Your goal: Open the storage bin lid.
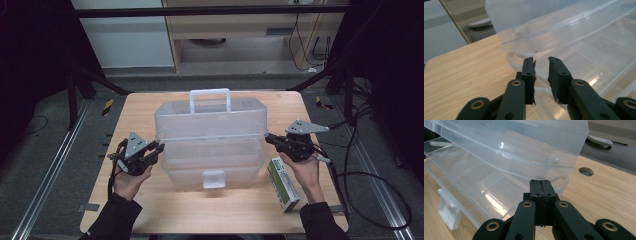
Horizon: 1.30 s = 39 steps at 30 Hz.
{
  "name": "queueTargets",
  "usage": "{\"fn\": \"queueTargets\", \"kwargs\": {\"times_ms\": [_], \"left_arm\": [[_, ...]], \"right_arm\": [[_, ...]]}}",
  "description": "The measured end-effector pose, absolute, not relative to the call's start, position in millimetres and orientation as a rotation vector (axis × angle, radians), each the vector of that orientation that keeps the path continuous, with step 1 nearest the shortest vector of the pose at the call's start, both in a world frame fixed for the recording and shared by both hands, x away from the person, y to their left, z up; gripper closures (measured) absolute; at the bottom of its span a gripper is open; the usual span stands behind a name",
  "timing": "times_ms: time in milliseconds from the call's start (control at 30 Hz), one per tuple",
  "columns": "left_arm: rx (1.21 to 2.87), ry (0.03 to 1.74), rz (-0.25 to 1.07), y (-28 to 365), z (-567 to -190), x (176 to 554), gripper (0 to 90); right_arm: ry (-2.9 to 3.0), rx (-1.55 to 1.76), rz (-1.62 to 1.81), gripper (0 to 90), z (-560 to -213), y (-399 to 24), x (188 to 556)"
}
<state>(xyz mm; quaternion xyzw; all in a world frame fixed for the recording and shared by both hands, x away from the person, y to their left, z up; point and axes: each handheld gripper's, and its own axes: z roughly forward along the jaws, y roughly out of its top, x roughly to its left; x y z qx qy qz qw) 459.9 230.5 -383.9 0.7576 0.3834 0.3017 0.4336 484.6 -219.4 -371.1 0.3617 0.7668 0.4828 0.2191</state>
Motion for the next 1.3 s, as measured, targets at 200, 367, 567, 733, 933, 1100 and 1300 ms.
{"fn": "queueTargets", "kwargs": {"times_ms": [200, 367, 567, 733, 933, 1100, 1300], "left_arm": [[1.870, 0.960, 0.779, 232.6, -382.8, 463.2, 62.2], [1.855, 0.942, 0.811, 228.2, -379.3, 469.1, 57.5], [1.844, 0.928, 0.820, 224.9, -377.0, 475.4, 58.3], [1.847, 0.922, 0.842, 223.1, -376.4, 477.2, 60.5], [1.830, 0.930, 0.866, 223.7, -375.5, 476.3, 65.7], [1.835, 0.935, 0.887, 223.5, -374.5, 475.3, 68.9], [1.836, 0.939, 0.879, 224.3, -374.2, 475.5, 69.7]], "right_arm": [[2.125, 1.004, 1.331, 90.0, -371.1, -219.1, 484.1], [2.128, 1.004, 1.325, 90.0, -371.2, -218.9, 483.7], [2.129, 1.003, 1.321, 90.0, -371.0, -219.2, 483.6], [2.129, 1.005, 1.320, 90.0, -370.5, -219.6, 483.7], [2.124, 1.001, 1.322, 88.6, -370.5, -219.8, 483.7], [2.120, 1.012, 1.306, 81.8, -371.8, -221.2, 481.3], [2.123, 1.057, 1.267, 72.9, -378.1, -227.2, 478.2]]}}
